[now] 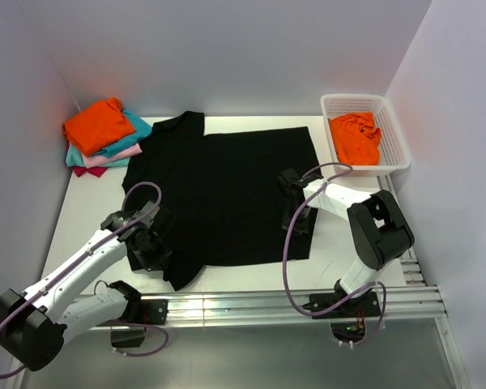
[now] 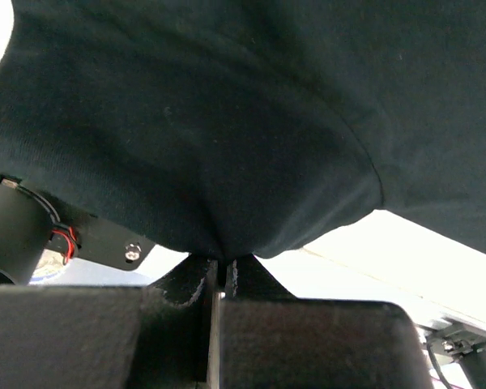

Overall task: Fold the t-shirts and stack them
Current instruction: Grap the side of the flattened tshirt closest away from the robot with both arms

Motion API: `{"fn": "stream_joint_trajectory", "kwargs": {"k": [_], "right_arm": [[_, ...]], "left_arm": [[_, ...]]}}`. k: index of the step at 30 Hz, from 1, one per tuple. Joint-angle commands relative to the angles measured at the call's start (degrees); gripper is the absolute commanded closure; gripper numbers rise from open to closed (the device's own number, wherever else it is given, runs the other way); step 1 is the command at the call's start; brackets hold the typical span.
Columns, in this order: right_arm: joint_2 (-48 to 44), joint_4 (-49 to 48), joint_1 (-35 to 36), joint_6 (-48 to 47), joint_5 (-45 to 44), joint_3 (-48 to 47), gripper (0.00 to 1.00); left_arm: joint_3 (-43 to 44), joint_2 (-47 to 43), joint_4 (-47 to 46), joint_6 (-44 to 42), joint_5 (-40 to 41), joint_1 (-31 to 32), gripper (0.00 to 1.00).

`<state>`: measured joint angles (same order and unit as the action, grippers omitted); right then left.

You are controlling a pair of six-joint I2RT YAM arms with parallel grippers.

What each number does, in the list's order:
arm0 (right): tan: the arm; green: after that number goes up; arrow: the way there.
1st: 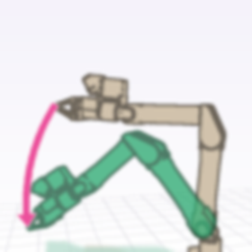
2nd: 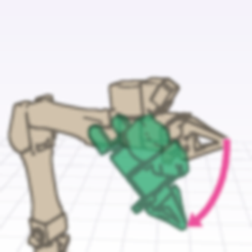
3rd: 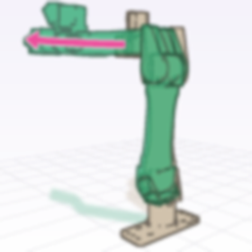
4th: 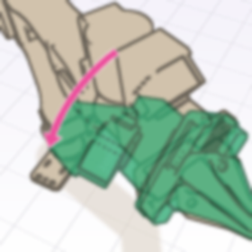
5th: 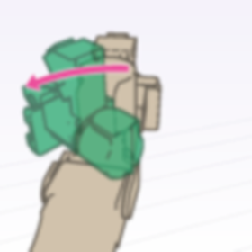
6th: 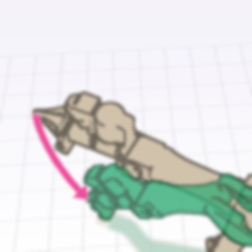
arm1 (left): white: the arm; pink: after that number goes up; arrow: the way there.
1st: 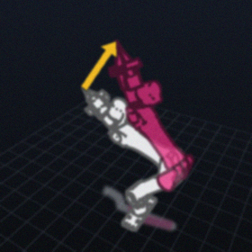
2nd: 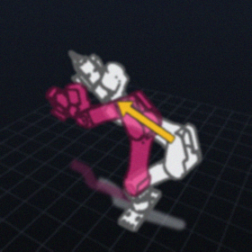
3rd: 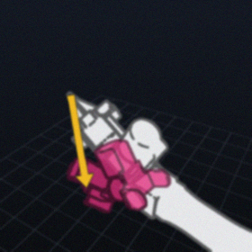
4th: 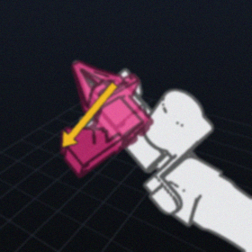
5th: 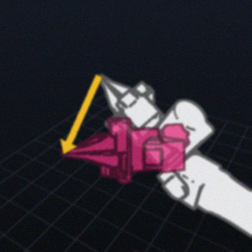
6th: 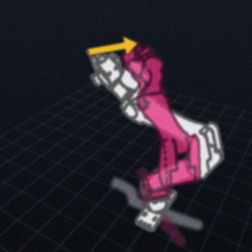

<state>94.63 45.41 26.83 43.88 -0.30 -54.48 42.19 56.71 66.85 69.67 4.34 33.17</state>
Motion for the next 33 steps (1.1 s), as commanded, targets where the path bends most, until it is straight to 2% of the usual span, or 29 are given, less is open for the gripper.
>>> {"fn": "stream_joint_trajectory", "kwargs": {"k": [1,12,14,20,21,24,29,33], "right_arm": [[-1.11,3.71,0.42,0.33,-3.92,-2.56,0.91],[-5.51,7.06,-0.11,-0.11,-6.65,-2.65,0.85],[-5.68,6.63,-0.20,-0.11,-6.30,-2.12,0.81],[-6.03,5.75,-0.20,0.15,-5.60,-1.07,0.81],[-5.95,5.66,-0.20,0.07,-5.59,-0.81,0.82],[-6.12,5.13,-0.20,-0.02,-5.33,0.07,1.00],[-7.96,5.74,-1.16,0.68,-5.94,2.26,1.00],[-16.99,5.04,-6.60,3.84,-4.63,8.84,1.00]], "left_arm": [[-0.27,-0.37,-0.84,-3.92,-0.38,-2.23,1.00],[0.08,1.03,-2.16,-7.44,-0.56,-5.48,1.00],[0.34,1.21,-1.99,-7.79,-0.56,-5.66,1.00],[0.26,0.86,-1.64,-7.97,-0.38,-5.92,1.00],[0.08,0.77,-1.55,-7.97,-0.30,-6.10,1.00],[-0.10,0.25,-1.20,-7.97,-0.21,-6.27,1.00],[0.69,-0.37,0.03,-8.06,1.19,-6.62,1.00],[2.54,-0.72,0.56,-7.97,2.25,-6.89,1.00]]}}
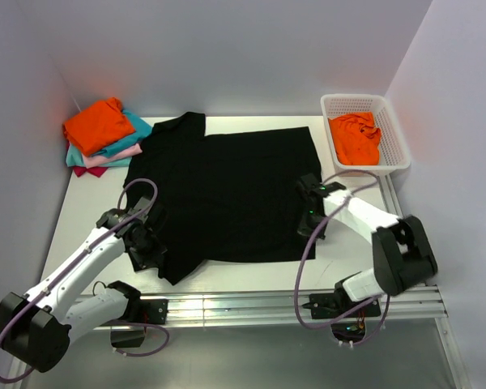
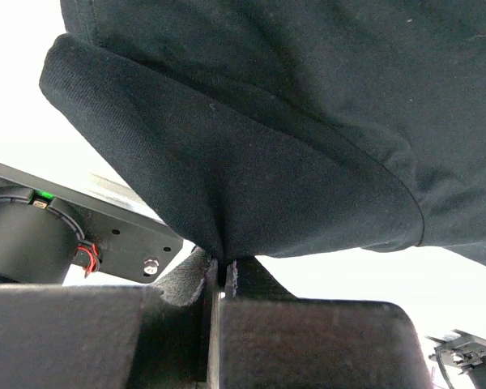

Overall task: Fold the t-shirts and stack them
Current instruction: Grap the side of the flattened tshirt closest away from the robot with both arms, then fold the flattened tshirt in 1/3 of the way

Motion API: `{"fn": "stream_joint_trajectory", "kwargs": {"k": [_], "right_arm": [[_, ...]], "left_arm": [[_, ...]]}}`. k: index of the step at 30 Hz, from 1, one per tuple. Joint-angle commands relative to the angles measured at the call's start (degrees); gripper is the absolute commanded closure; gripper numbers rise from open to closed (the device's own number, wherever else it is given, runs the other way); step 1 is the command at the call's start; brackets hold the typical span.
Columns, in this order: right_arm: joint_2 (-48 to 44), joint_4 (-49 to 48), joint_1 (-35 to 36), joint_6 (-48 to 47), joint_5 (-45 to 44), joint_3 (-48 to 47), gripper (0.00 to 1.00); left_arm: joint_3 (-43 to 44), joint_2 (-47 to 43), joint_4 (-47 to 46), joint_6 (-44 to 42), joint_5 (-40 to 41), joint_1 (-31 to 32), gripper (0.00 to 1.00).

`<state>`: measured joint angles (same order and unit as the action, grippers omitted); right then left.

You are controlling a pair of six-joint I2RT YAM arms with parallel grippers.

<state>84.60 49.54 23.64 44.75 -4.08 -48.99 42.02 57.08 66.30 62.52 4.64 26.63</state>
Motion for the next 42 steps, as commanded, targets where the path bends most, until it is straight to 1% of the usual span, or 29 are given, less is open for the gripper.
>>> {"fn": "stream_joint_trajectory", "kwargs": {"k": [1,2,3,6,12,15,16,21,27,32,35,38,41,42], "right_arm": [[-8.38,1.61,-5.77,3.32,-1.11,3.99,1.00],[-9.61,1.96,-6.75,3.67,-1.46,4.69,1.00],[-13.02,3.27,-9.03,4.81,-2.85,5.65,1.00],[-13.58,3.72,-10.71,5.08,-3.57,6.63,1.00],[-10.42,2.76,-13.61,4.20,-2.95,8.91,1.00],[-10.51,1.71,-17.91,2.54,-3.13,10.67,1.00],[-10.42,1.61,-20.36,2.10,-3.83,10.85,1.00],[-9.63,1.96,-25.30,1.92,-4.36,9.18,1.00],[-7.08,2.32,-27.24,0.78,-3.48,7.60,1.00],[-8.13,2.84,-28.82,0.86,-4.18,6.55,1.00],[-8.48,3.81,-29.44,-1.06,-6.03,3.30,1.00],[-7.43,5.74,-29.44,-2.82,-6.65,-0.83,1.00],[-7.17,7.24,-29.35,-3.36,-5.77,-4.35,1.00],[-7.08,7.50,-29.35,-3.53,-5.16,-6.01,1.00]], "left_arm": [[2.80,-0.83,0.94,-0.91,1.86,-0.44,1.00],[2.89,-0.57,0.76,-1.17,1.77,-0.53,1.00],[3.15,0.30,-0.03,-1.52,1.42,-0.62,1.00],[3.77,1.19,-0.64,-1.79,1.24,-0.79,1.00],[5.61,2.69,-1.26,-1.88,1.59,-0.88,1.00],[6.49,2.86,-0.91,-1.96,2.03,-0.97,1.00],[6.67,2.86,-0.74,-2.05,2.21,-1.14,1.00],[6.15,2.60,-1.00,-2.40,2.39,-2.55,1.00],[6.67,2.60,-0.82,-1.88,2.47,-3.25,1.00],[6.93,2.86,-0.65,-1.18,2.38,-3.43,1.00],[8.34,2.86,0.05,-1.00,2.74,-3.52,1.00],[10.80,3.91,1.02,-1.52,2.91,-3.52,1.00],[14.75,6.19,1.90,-2.49,2.48,-3.60,1.00],[17.28,6.90,2.07,-2.75,2.39,-3.69,1.00]]}}
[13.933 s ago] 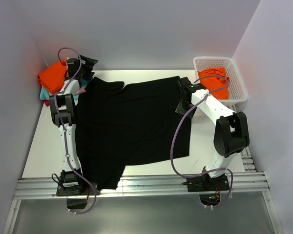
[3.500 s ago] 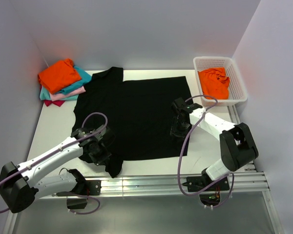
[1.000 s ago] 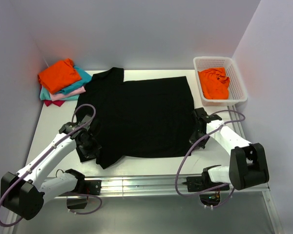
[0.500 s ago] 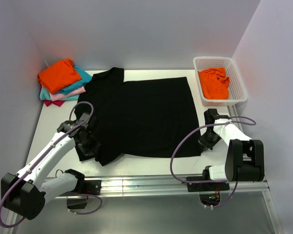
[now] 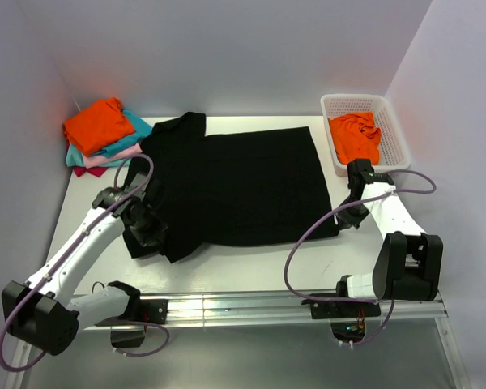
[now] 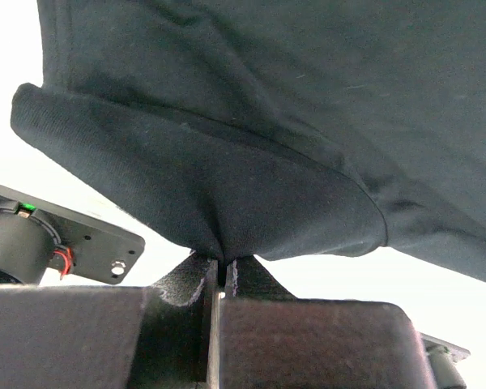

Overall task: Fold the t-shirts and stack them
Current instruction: Fold the flattened tshirt in 1/3 of the way

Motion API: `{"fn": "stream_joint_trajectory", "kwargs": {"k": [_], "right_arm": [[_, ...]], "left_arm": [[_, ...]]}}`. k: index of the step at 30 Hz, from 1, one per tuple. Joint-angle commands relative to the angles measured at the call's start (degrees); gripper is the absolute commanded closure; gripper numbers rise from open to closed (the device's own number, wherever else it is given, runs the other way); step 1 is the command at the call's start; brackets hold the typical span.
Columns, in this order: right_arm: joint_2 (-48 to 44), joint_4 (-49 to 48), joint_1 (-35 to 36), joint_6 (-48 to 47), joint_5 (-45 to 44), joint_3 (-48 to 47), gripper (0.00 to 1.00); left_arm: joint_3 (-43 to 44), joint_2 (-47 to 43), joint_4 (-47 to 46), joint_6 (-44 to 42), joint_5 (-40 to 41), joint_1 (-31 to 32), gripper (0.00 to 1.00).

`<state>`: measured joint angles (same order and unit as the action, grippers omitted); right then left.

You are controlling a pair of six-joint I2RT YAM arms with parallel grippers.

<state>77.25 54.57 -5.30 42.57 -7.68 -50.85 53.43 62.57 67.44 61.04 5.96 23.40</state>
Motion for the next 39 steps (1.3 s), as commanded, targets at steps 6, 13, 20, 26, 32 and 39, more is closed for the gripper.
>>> {"fn": "stream_joint_trajectory", "kwargs": {"k": [6,13,20,26,32,39], "right_arm": [[3.60,4.41,-0.50,-1.79,-0.84,-11.18,1.00],[12.12,4.15,-0.50,-1.34,0.73,-21.56,1.00],[26.34,4.15,-0.41,-1.35,1.88,-33.60,1.00],[42.58,3.35,0.29,-2.30,7.85,-53.15,1.00],[52.21,8.01,0.99,-2.75,12.25,-74.28,0.13],[39.39,4.23,0.99,-5.03,10.68,-62.63,0.12]], "left_arm": [[16.68,9.93,1.20,-6.45,0.02,-2.03,1.00],[25.49,22.66,-0.99,-14.35,-1.99,-6.78,1.00],[35.06,36.56,-4.77,-19.64,-5.42,-12.67,1.00],[52.86,54.39,-5.83,-21.05,-6.58,-17.68,0.90],[65.29,62.42,-5.30,-16.65,-7.28,-21.37,0.33],[62.95,55.32,-5.65,-16.82,-3.40,-21.55,0.29]]}}
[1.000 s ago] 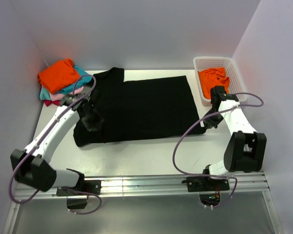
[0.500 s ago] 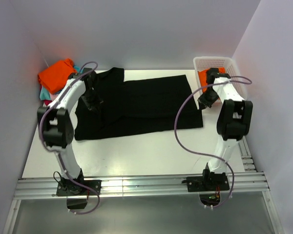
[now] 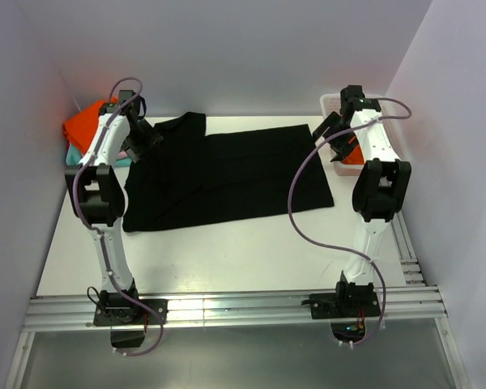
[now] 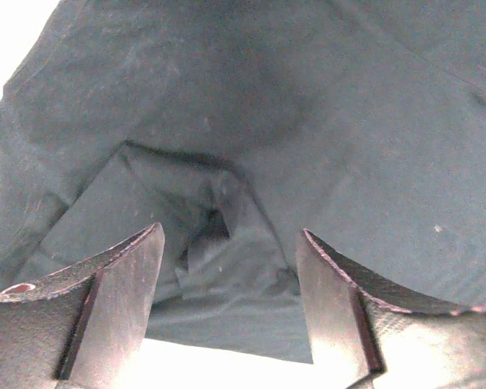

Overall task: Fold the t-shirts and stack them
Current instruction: Fold the flattened tshirt in 1/3 of the way

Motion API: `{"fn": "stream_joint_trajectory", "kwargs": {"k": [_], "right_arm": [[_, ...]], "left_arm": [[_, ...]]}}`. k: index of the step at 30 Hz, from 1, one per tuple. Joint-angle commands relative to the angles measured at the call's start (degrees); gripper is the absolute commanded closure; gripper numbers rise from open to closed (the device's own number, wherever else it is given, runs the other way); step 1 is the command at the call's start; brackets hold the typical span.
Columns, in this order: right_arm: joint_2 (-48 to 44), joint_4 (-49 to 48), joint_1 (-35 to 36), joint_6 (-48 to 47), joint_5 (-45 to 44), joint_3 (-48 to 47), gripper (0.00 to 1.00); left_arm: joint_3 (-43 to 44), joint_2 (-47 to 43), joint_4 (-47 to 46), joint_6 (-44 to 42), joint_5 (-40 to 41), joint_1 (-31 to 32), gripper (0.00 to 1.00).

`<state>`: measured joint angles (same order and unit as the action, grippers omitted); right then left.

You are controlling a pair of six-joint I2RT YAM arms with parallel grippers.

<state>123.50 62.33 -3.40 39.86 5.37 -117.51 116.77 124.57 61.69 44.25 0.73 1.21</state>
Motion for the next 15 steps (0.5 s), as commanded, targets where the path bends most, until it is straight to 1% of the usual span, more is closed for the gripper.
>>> {"fn": "stream_joint_trajectory", "kwargs": {"k": [1,2,4,5,7,8,10,11,13,14,15], "right_arm": [[-10.35,-3.87,-0.91,-3.02,-2.55,6.14,0.12],[-12.30,-4.31,-0.82,-3.20,-2.47,10.85,0.12],[-18.08,-6.51,-0.82,-3.73,-2.38,16.06,0.12],[-19.86,-7.04,-0.82,-3.99,-2.55,20.35,0.12],[-24.33,-7.92,-0.91,-3.82,-2.99,24.33,0.13],[-25.58,-8.01,-0.82,-3.91,-3.08,27.31,0.13],[-28.65,-8.36,-0.91,-4.08,-2.56,30.14,0.15],[-29.45,-8.45,-0.82,-3.82,-2.55,32.41,0.16],[-31.12,-8.19,-0.91,-3.91,-2.99,34.36,0.17],[-31.56,-8.01,-0.82,-3.91,-3.25,35.59,0.17],[-32.00,-7.57,-0.91,-4.08,-3.60,36.03,0.18]], "left_arm": [[-2.49,-7.93,-0.60,-0.39,0.77,0.63,0.30],[-7.73,-9.25,-1.56,-0.57,0.07,0.81,0.32],[-13.73,-13.55,-5.08,-0.74,-0.20,1.33,0.34],[-19.42,-14.96,-6.31,-0.66,-0.20,2.03,0.36],[-24.90,-18.57,-10.18,0.22,-1.07,2.74,0.40],[-29.62,-19.53,-11.75,0.66,-2.48,3.26,0.49],[-33.61,-21.65,-15.44,2.06,-4.07,3.62,0.60],[-36.24,-22.00,-16.33,2.42,-4.68,4.06,0.73],[-37.58,-21.83,-17.65,2.95,-4.86,4.59,0.87],[-37.49,-21.39,-17.66,2.95,-4.78,5.02,0.99],[-37.41,-20.26,-17.75,2.95,-4.17,5.20,1.00]]}}
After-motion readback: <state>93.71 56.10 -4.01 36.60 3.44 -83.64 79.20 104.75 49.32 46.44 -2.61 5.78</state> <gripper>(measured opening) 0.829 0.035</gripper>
